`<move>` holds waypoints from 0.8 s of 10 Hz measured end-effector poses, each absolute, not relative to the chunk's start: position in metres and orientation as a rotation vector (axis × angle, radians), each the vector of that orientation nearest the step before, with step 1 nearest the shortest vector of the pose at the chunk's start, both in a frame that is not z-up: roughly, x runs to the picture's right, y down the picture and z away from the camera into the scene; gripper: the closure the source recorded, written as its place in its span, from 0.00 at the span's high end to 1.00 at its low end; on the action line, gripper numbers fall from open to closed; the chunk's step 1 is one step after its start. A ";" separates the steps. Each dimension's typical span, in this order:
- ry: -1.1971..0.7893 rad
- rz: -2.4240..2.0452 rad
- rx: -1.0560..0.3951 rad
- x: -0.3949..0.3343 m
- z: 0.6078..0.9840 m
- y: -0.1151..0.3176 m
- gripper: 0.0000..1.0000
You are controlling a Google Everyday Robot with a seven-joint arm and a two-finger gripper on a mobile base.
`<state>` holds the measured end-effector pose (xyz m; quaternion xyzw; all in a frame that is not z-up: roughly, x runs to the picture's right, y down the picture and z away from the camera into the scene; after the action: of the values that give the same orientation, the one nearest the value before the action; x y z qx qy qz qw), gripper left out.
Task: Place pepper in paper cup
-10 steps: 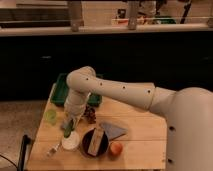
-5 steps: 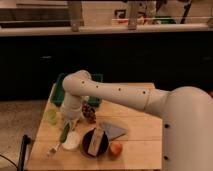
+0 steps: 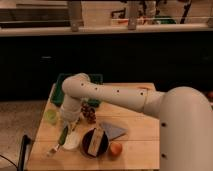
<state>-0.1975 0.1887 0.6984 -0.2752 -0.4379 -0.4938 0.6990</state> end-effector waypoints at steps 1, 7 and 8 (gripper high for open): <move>-0.984 -1.101 -0.614 -0.199 0.699 0.191 0.00; -1.045 -1.110 -0.704 -0.218 0.680 0.199 0.00; -1.051 -1.104 -0.716 -0.222 0.677 0.201 0.00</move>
<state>-0.2216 0.2005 0.6765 -0.3173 -0.4654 -0.4892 0.6659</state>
